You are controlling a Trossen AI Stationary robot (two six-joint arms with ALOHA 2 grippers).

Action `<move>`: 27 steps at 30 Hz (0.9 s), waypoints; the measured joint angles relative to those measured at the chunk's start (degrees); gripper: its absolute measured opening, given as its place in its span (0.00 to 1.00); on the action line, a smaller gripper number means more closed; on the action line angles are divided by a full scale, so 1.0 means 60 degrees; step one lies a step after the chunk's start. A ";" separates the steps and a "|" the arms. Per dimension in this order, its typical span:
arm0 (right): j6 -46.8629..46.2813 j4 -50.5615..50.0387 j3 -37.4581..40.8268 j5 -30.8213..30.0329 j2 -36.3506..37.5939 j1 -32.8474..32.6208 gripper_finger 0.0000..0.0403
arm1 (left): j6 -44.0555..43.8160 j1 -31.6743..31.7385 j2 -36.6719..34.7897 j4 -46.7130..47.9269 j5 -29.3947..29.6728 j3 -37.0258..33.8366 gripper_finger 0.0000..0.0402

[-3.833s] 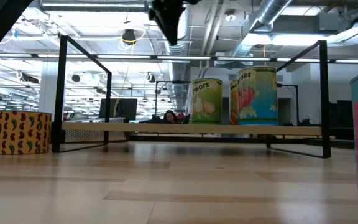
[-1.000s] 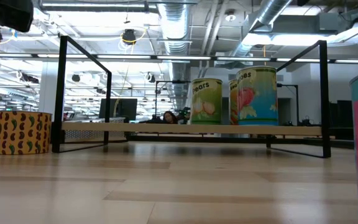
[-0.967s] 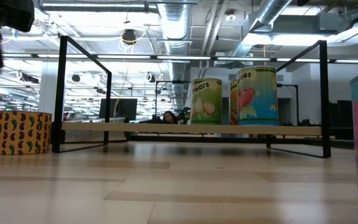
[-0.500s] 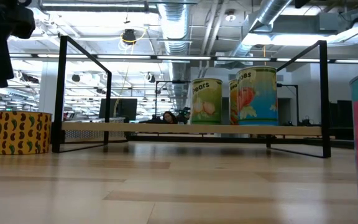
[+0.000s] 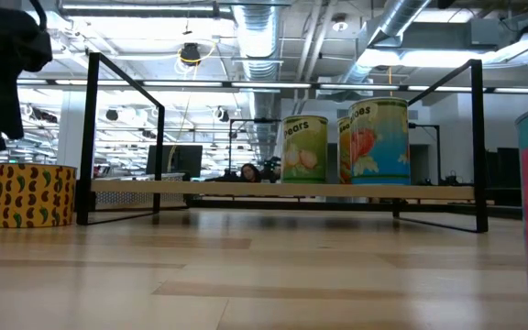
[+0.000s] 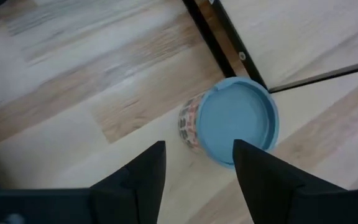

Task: Pick and place cans onto a shelf
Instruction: Put the yellow patterned canned food on the shelf

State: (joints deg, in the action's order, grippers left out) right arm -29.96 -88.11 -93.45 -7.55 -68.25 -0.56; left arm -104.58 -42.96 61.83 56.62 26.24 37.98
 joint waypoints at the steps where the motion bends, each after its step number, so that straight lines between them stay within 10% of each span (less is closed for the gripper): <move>1: -0.0003 0.0007 0.0000 0.0000 -0.0003 -0.0032 0.15 | -0.0031 0.0000 0.0140 -0.0068 0.0060 0.0000 0.43; 20: -0.0010 0.0050 0.0000 -0.0004 0.0001 -0.0711 0.15 | -0.0830 0.0007 0.2322 -0.1107 0.0056 0.0029 0.42; 27: -0.0010 0.0050 0.0000 -0.0004 0.0001 -0.0739 0.15 | -0.0757 0.0009 0.2097 -0.1296 -0.0040 0.0018 0.09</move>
State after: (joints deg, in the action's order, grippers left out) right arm -30.02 -87.81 -93.45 -7.57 -68.25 -4.99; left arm -109.12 -42.91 74.41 48.84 26.00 38.09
